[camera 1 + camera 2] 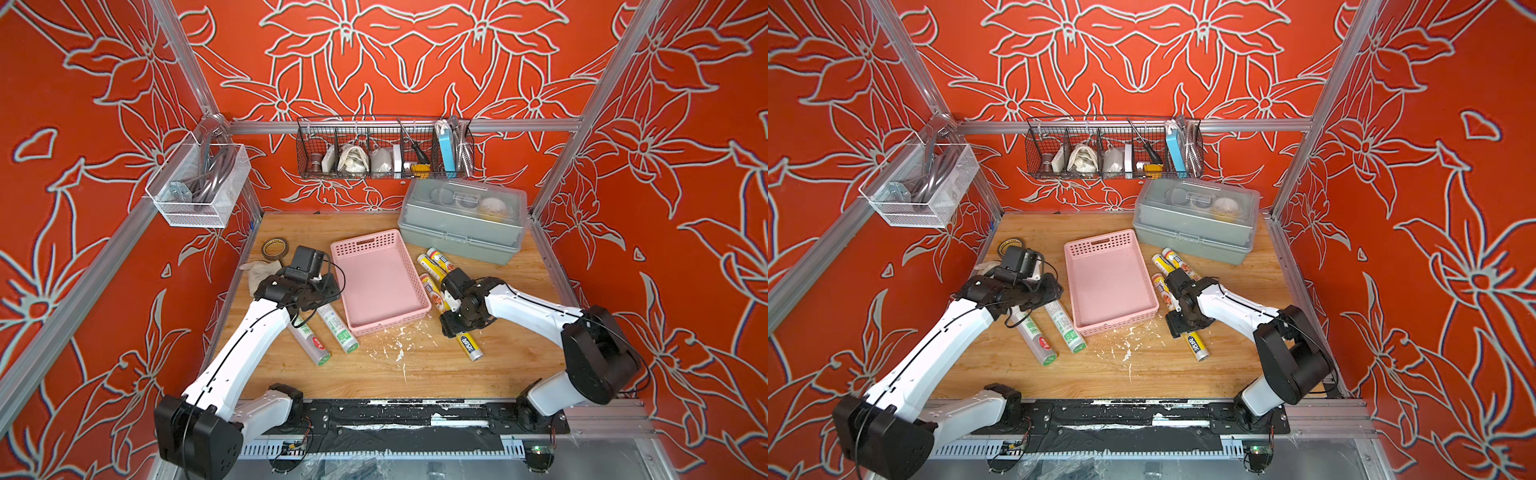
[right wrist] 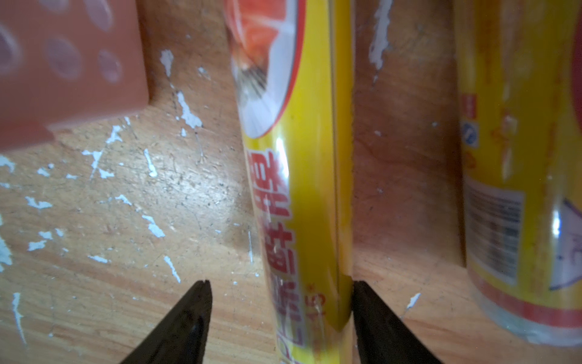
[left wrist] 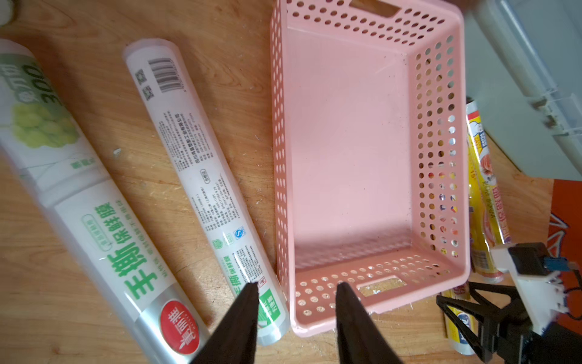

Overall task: Put the plastic wrap into the basket
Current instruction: Pick up the plastic wrap from the center of the board.

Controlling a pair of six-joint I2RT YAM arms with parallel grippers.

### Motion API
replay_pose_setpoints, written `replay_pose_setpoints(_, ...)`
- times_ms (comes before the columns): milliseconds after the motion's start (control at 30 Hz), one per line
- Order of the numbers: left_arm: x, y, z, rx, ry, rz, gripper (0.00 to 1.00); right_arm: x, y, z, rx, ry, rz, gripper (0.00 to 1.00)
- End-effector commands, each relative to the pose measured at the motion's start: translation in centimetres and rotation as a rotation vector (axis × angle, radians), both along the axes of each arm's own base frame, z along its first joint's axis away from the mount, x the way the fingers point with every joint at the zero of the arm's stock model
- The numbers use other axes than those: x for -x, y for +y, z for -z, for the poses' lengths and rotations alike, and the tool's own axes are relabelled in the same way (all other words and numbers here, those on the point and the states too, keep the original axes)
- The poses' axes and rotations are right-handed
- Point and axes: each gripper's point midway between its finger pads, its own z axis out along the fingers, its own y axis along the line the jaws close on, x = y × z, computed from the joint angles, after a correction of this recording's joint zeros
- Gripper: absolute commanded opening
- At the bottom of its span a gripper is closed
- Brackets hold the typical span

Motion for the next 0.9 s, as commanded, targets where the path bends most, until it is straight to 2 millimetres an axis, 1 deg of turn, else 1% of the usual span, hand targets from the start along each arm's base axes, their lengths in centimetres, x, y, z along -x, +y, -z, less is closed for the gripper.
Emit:
replay_pose_setpoints(0, 1.2, 1.1, -0.4, -0.022, 0.01, -0.007, 0.43, -0.9, 0.2, 0.2, 0.017, -0.038, -0.007, 0.68)
replay_pose_setpoints(300, 1.6, 1.9, -0.3, 0.014, 0.006, -0.02, 0.43, -1.8, -0.3, 1.1, 0.067, -0.061, 0.004, 0.64)
replay_pose_setpoints(500, 1.6, 2.0, -0.4, 0.02, -0.001, -0.021, 0.43, -2.2, -0.5, 1.2, 0.081, -0.08, 0.002, 0.59)
replay_pose_setpoints(633, 1.6, 2.2, -0.6, 0.021, -0.006, -0.024, 0.43, -2.1, -0.6, 0.6, 0.079, -0.084, -0.007, 0.5)
replay_pose_setpoints(867, 1.7, 2.5, -1.1, 0.023, -0.024, -0.027, 0.43, -1.7, -0.9, -0.8, 0.07, -0.098, 0.001, 0.34)
